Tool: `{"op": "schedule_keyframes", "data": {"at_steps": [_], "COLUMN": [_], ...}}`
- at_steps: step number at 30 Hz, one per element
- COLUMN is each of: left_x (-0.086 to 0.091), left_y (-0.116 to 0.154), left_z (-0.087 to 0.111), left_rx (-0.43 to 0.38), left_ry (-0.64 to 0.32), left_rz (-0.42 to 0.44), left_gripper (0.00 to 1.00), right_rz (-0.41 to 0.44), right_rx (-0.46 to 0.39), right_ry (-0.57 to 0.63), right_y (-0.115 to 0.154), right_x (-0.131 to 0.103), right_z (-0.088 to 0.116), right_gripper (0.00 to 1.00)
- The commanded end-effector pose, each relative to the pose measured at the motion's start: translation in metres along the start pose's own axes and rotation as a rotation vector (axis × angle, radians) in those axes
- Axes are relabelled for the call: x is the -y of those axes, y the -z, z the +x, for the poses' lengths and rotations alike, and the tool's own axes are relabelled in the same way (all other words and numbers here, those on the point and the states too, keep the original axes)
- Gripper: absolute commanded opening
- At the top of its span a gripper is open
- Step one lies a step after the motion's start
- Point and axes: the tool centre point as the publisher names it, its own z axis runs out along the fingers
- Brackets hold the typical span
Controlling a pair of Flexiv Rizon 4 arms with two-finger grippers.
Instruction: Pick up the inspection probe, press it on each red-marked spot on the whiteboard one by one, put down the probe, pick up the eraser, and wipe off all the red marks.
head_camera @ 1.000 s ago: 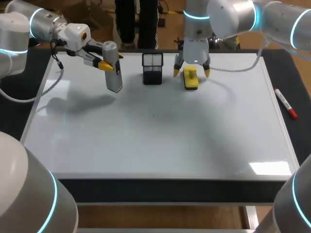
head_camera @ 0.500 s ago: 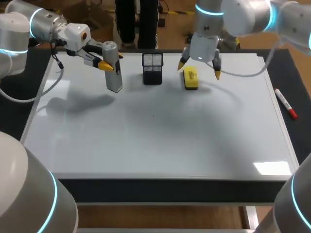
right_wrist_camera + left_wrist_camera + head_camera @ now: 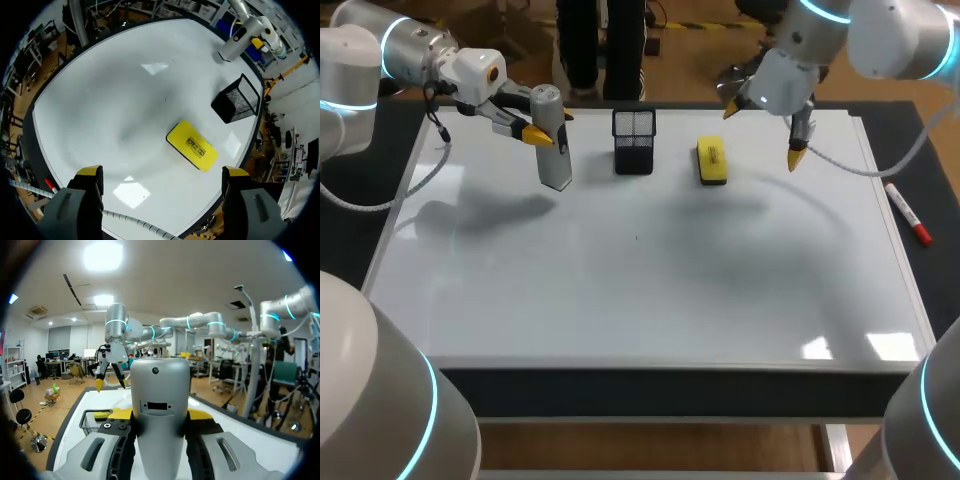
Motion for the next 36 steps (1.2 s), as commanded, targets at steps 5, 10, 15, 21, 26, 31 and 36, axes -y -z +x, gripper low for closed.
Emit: {"op": "schedule_keyframes", "data": {"at_steps": [5, 10, 15, 21, 26, 31, 36], "left_x": [0.002, 0.002, 0.002, 0.002, 0.002, 0.002, 0.002], "left_y": [0.001, 0.001, 0.001, 0.001, 0.001, 0.001, 0.001], "left_z": [0.0, 0.0, 0.0, 0.0, 0.0, 0.0, 0.0], "left_rx": [-0.002, -0.002, -0.002, -0.002, -0.002, -0.002, -0.002], "left_ry": [0.001, 0.001, 0.001, 0.001, 0.001, 0.001, 0.001], "left_rz": [-0.001, -0.001, -0.001, -0.001, -0.001, -0.001, -0.001], "left_gripper": [0.0, 0.0, 0.0, 0.0, 0.0, 0.0, 0.0], "right_rz": [-0.027, -0.023, -0.039, -0.05, -0.05, -0.05, -0.05], "right_rx": [0.171, 0.249, 0.285, 0.281, 0.281, 0.281, 0.281], "right_ry": [-0.11, -0.147, -0.196, -0.225, -0.225, -0.225, -0.225], "right_y": [0.032, 0.049, 0.06, 0.064, 0.064, 0.064, 0.064], "right_x": [0.007, 0.007, 0.009, 0.012, 0.012, 0.012, 0.012], "right_z": [0.019, 0.021, 0.024, 0.026, 0.026, 0.026, 0.026], "right_gripper": [1.0, 1.0, 1.0, 1.0, 1.0, 1.0, 1.0]}}
